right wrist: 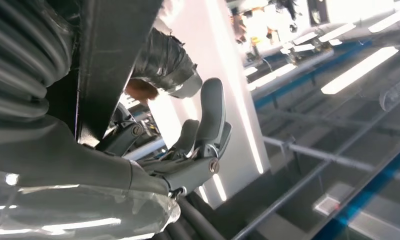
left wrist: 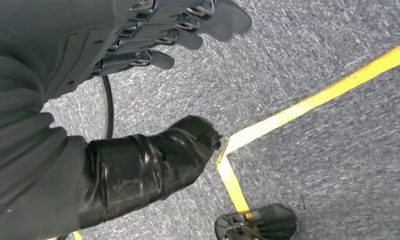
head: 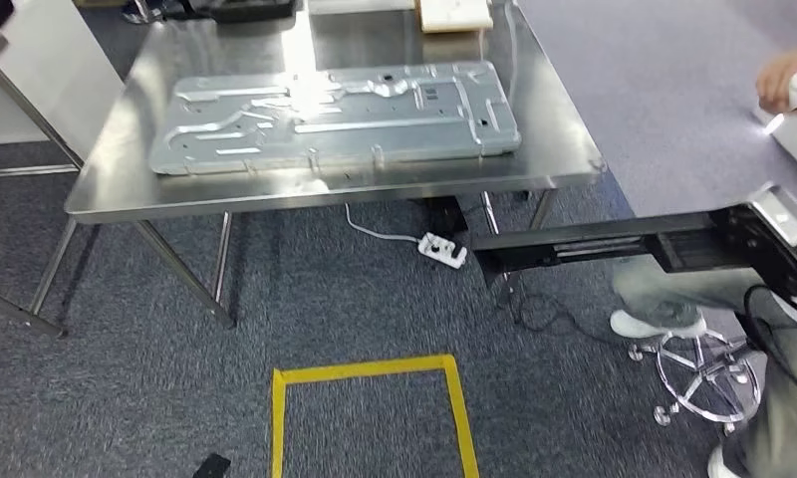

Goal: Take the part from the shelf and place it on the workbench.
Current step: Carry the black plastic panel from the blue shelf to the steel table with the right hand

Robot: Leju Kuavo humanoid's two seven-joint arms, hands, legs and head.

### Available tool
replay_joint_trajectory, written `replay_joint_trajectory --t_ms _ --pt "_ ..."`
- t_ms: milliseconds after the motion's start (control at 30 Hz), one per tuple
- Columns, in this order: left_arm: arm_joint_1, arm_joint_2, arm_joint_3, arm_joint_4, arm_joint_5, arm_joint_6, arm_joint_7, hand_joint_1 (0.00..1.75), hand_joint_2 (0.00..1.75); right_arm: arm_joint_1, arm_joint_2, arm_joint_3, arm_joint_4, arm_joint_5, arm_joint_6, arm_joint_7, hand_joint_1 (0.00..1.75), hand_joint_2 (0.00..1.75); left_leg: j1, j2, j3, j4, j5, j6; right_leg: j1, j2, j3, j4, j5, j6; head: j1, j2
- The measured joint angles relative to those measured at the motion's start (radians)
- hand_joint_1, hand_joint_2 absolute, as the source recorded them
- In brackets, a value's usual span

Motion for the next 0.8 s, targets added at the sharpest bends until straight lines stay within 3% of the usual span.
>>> replay_joint_trajectory --t_ms 100,133,167,233,267,300,333,400,467,533,633,667,733,800 --pt "-0.001 0.000 0.000 0.000 0.000 -0.001 0.000 0.00 1.75 0.006 -0.002 -0.001 0.002 0.001 -0.001 0.000 1.75 1.75 0.004 0.001 -0.002 0.008 -0.013 -0.011 0.000 0.002 0.005 -0.006 -0.009 -0.019 -0.001 0.000" --pt "-0.001 0.000 0.000 0.000 0.000 -0.002 0.000 0.00 1.75 0.006 -0.002 -0.001 0.002 0.001 -0.001 0.000 1.75 1.75 0.005 0.002 -0.014 0.036 -0.028 -0.017 0.000 0.002 0.009 -0.010 -0.011 -0.024 -0.002 0.000" --pt "-0.002 0.000 -0.001 0.000 0.000 -0.002 0.001 0.00 1.75 0.006 -0.002 -0.001 0.002 0.002 -0.002 0.000 1.75 1.75 0.008 0.002 -0.037 0.084 -0.049 -0.023 -0.001 0.002 0.015 -0.013 -0.014 -0.030 -0.003 0.000" --pt "-0.002 -0.001 -0.002 0.000 0.000 -0.003 0.001 0.00 1.75 0.006 -0.001 -0.001 0.002 0.003 -0.004 0.000 1.75 1.75 0.012 0.003 -0.118 0.213 -0.089 -0.030 0.003 0.000 0.025 -0.014 -0.023 -0.036 -0.005 0.000" --pt "-0.002 -0.001 -0.003 -0.001 0.000 -0.003 0.001 0.00 1.75 0.006 -0.001 0.000 0.002 0.004 -0.006 -0.001 1.75 1.75 0.013 0.003 -0.155 0.259 -0.092 -0.030 0.005 0.000 0.030 -0.014 -0.028 -0.037 -0.004 0.000" --pt "0.000 -0.002 -0.004 -0.001 0.000 -0.003 0.001 0.00 1.75 0.006 0.000 0.003 0.002 0.005 -0.007 -0.004 1.75 1.75 0.014 0.003 -0.177 0.273 -0.076 -0.028 0.007 0.000 0.038 -0.014 -0.034 -0.038 -0.005 0.000" --pt "0.001 -0.002 -0.004 -0.001 0.000 -0.003 0.002 0.00 1.75 0.005 0.000 0.006 0.002 0.007 -0.007 -0.008 1.75 1.75 0.013 0.003 -0.181 0.249 -0.041 -0.023 0.010 0.000 0.048 -0.014 -0.041 -0.038 -0.005 0.000" --pt "0.003 0.000 -0.004 -0.001 0.002 -0.003 0.002 0.00 1.75 -0.005 0.004 0.024 0.001 0.020 0.000 -0.024 1.75 1.75 0.007 0.002 -0.146 0.129 0.052 -0.007 0.012 0.001 0.068 -0.016 -0.055 -0.038 -0.004 0.000" --pt "0.002 0.003 -0.004 -0.001 0.004 -0.003 0.000 0.00 1.75 -0.026 0.012 0.056 -0.004 0.040 0.019 -0.039 1.75 1.75 -0.004 0.002 -0.111 0.036 0.097 0.007 0.010 0.003 0.078 -0.020 -0.063 -0.033 -0.002 0.000" --pt "0.000 0.004 -0.004 -0.001 0.006 -0.003 -0.003 0.00 1.75 -0.038 0.022 0.093 -0.010 0.057 0.037 -0.044 1.75 1.75 -0.013 0.001 -0.101 0.010 0.095 0.013 0.005 0.005 0.080 -0.027 -0.063 -0.023 -0.003 0.000" --pt "0.001 0.004 -0.005 -0.002 0.009 -0.003 -0.005 0.00 1.75 -0.049 0.032 0.128 -0.018 0.065 0.044 -0.046 1.75 1.75 -0.005 0.001 -0.069 -0.031 0.099 0.019 0.004 -0.001 0.077 -0.013 -0.078 -0.012 -0.002 0.000" --pt "0.002 0.004 -0.005 -0.002 0.010 -0.003 -0.006 0.00 1.75 -0.057 0.034 0.136 -0.021 0.068 0.044 -0.049 1.75 1.75 -0.001 0.001 -0.056 -0.042 0.099 0.022 0.005 -0.003 0.057 0.026 -0.094 -0.010 -0.001 0.000" --pt "0.002 0.004 -0.005 -0.002 0.011 -0.003 -0.008 0.00 1.75 -0.071 0.040 0.161 -0.024 0.079 0.045 -0.062 1.75 1.75 -0.001 0.001 -0.042 -0.045 0.090 0.026 0.003 -0.004 -0.015 0.149 -0.130 -0.006 0.001 0.000" --pt "0.003 0.004 -0.005 -0.002 0.012 -0.002 -0.010 0.00 1.75 -0.078 0.053 0.203 -0.027 0.101 0.052 -0.081 1.75 1.75 0.000 0.000 -0.029 -0.041 0.076 0.025 -0.002 -0.005 -0.079 0.225 -0.126 0.001 0.002 0.000"
